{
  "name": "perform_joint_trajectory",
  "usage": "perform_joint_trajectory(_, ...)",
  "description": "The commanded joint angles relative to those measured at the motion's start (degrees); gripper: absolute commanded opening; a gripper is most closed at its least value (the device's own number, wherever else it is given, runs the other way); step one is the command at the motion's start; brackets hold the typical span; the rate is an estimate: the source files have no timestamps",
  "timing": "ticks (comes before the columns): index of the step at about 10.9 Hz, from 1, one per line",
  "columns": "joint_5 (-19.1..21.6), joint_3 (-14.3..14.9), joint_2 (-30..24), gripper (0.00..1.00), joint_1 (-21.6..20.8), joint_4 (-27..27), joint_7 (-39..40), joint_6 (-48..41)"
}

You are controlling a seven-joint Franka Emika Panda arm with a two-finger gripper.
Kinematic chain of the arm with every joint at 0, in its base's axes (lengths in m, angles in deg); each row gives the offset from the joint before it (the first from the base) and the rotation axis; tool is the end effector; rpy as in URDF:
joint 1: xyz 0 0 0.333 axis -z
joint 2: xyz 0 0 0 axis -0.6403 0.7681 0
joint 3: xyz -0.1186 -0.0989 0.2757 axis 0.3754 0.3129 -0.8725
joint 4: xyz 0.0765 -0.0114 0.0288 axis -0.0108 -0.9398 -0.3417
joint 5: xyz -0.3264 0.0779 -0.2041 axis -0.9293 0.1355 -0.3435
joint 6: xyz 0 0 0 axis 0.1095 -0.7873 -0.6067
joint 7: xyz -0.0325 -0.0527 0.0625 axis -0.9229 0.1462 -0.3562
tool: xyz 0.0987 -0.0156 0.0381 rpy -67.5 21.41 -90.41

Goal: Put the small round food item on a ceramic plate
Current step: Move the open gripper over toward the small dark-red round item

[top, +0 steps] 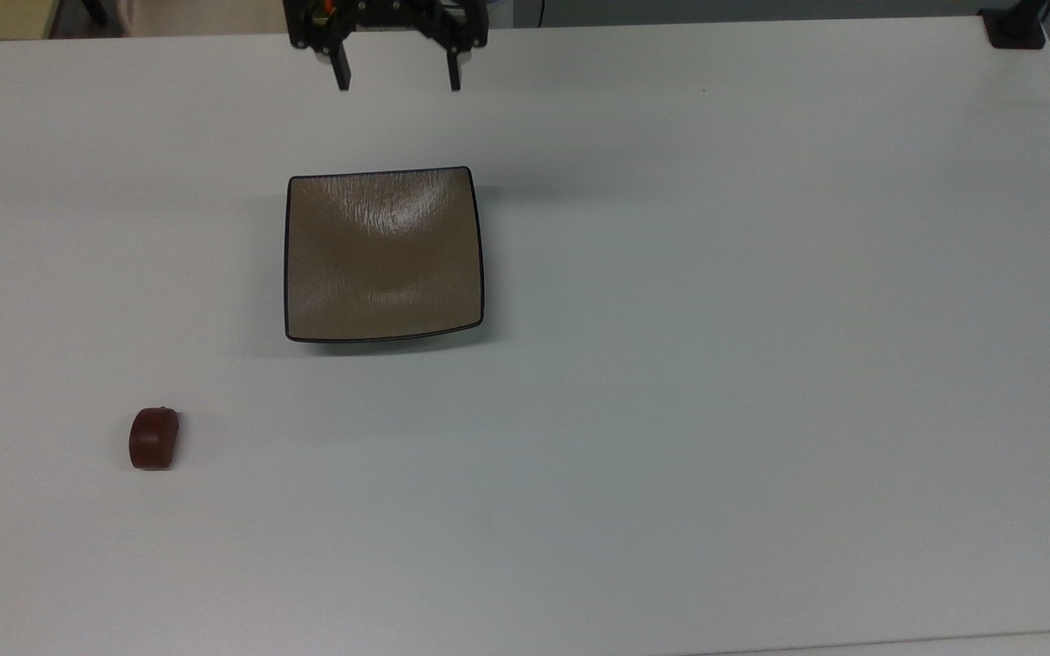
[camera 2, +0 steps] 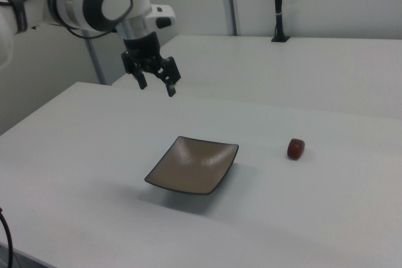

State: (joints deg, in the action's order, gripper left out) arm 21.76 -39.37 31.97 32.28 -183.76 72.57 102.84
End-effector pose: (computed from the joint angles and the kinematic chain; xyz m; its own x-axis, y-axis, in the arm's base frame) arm 0.5880 0.0312 0.5855 0.9920 0.0338 0.1219 0.0395 -0.9982 -0.0451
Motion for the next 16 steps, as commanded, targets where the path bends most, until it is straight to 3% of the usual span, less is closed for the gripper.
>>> perform_joint_trajectory(1, 0.0, 0.8, 5.3, 1.00, 2.8, 4.7, -0.4, 3.5)
perform_joint_trajectory(5, 0.1, 1.6, 14.8, 1.00, 7.4, 14.9, -0.2, 7.1)
perform_joint_trajectory(11, 0.4, 1.3, 26.4, 1.00, 12.8, 19.5, 3.5, 22.8)
perform_joint_trajectory(16, 0.6, 1.2, 32.1, 1.00, 15.8, 20.0, 9.2, 33.4)
